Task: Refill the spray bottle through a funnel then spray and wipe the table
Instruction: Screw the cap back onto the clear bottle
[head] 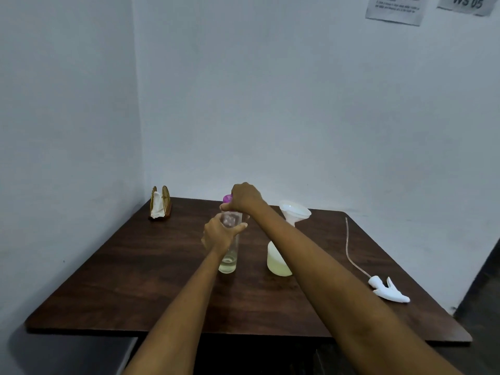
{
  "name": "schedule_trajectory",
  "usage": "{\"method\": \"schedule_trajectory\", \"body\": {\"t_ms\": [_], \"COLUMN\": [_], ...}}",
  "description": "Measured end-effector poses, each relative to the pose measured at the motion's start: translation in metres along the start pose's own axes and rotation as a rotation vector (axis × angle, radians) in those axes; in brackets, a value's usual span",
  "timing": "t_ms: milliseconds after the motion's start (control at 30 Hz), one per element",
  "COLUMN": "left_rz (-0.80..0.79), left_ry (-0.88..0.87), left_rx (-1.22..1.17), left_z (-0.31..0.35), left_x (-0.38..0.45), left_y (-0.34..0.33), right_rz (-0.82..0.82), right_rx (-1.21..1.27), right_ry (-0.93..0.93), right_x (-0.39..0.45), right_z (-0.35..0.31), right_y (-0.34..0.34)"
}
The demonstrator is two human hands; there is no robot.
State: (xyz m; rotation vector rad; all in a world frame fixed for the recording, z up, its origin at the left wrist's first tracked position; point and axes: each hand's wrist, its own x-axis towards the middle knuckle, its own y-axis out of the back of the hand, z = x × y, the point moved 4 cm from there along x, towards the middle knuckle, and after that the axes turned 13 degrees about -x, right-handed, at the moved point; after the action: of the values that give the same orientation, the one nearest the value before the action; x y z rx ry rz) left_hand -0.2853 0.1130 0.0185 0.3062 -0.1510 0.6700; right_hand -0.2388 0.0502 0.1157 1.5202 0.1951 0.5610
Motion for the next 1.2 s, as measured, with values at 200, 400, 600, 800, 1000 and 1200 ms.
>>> {"method": "schedule_trajectory", "body": {"t_ms": [200, 400, 600, 800, 1000, 1200], "left_rz": [-0.145, -0.281, -0.418, -0.558, -0.611, -0.560], "left_ry": [-0.039, 0.097, 0.249, 0.301, 0.242, 0.219], "left_rx": [0.125, 0.239, 0.754, 1.002, 1.071, 1.022], "left_z": [-0.012, -0.045, -0.101, -0.132, -0.131, -0.134], "left_x": [-0.004, 0.041, 0.114, 0.189, 0.234, 0.246], "left_y": [0.009, 0.038, 0.062, 0.052, 0.027, 0.023], "right_rz": [-0.032, -0.010, 0.006, 0.074, 0.130, 0.108], "right_rx": [0.010, 0.042, 0.073, 0.081, 0.030, -0.038], "right_ry": [-0.017, -0.053, -0.072, -0.112, -0.081, 0.013], "right_x": [-0.008, 0.043, 0.138, 0.225, 0.282, 0.305], "right_z": [-0.003, -0.002, -0.016, -0.033, -0.046, -0.050], "right_y": [-0.007, -0.001, -0.019, -0.070, -0.085, -0.085]}}
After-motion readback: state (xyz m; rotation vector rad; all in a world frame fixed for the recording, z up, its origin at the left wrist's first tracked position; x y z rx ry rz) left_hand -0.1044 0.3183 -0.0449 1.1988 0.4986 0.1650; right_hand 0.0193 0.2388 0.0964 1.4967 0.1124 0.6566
